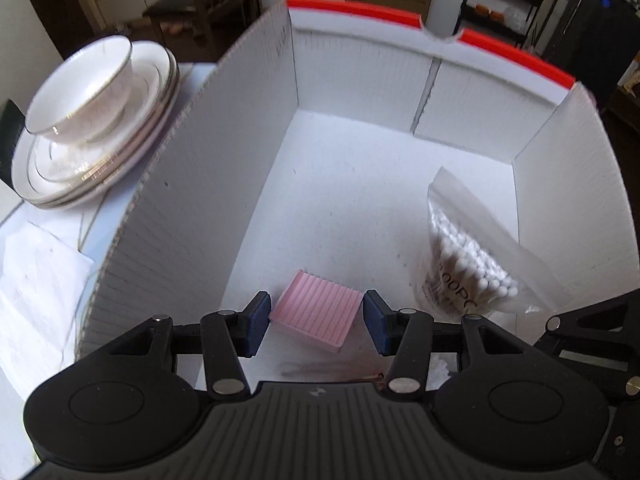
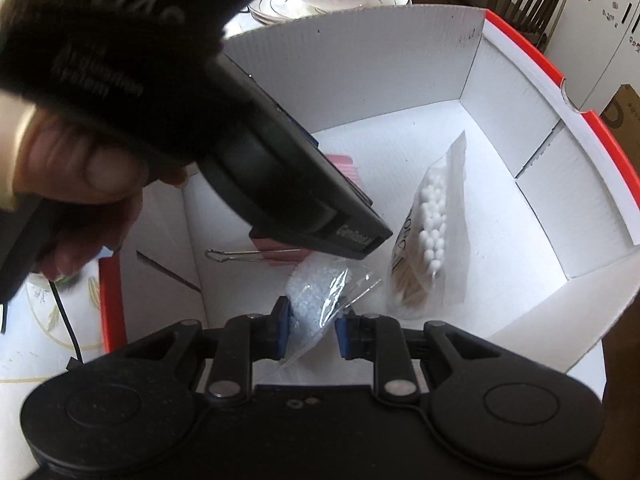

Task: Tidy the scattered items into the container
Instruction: 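Lower and open both grippers to release the bead bag and pad into the box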

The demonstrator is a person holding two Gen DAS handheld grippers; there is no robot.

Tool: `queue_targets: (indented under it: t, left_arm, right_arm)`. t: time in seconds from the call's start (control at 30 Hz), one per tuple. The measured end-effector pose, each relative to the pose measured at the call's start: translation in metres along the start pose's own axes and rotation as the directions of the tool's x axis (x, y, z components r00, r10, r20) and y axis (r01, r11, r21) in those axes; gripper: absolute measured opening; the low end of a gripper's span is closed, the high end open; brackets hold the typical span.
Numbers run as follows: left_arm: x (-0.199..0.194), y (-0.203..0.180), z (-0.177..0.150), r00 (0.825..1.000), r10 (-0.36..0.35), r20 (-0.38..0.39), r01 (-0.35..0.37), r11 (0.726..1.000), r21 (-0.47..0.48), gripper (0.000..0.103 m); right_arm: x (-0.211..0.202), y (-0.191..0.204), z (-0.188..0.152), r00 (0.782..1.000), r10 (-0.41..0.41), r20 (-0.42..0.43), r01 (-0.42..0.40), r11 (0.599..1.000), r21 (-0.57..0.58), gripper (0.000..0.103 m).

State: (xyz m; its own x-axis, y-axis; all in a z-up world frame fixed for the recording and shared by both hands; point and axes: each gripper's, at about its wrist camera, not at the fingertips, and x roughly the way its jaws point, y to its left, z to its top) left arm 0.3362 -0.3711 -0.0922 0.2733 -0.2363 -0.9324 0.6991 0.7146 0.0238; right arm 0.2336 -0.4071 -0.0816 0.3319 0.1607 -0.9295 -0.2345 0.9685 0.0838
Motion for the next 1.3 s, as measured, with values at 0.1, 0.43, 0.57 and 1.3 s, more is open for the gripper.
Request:
queue_targets:
  t: [0.1, 0.43, 0.57, 1.3]
  left_arm:
    - [0.003, -0.001, 0.002, 1.000, 0.002, -0.029, -0.002, 1.000, 0.001, 0.050]
    - [-0.001, -0.001, 0.000, 1.000, 0.004, -0.026, -0.004, 1.000, -0.013, 0.050]
    - [-0.013, -0.003, -0.003, 1.000, -0.006, 0.019, 0.006, 1.000, -0.014, 0.050]
    - [-0.107, -0.006, -0.041, 0.963, -0.024, 0.270, 0.033, 0.999, -0.031, 0.050]
  right_arm:
    - [0.000, 0.000, -0.001, 1.000, 0.004, 0.000, -0.004, 1.000, 0.003, 0.023]
    - [-0.009, -0.001, -0.008, 1.000, 0.011, 0.027, -0.011, 1.000, 0.016, 0.035]
    - [-0.018, 0.000, -0.012, 0.999, 0.014, 0.049, -0.015, 1.000, 0.022, 0.038]
    - [-0.072, 0.001, -0.013, 0.984, -0.013, 0.180, 0.008, 0.999, 0.032, 0.049]
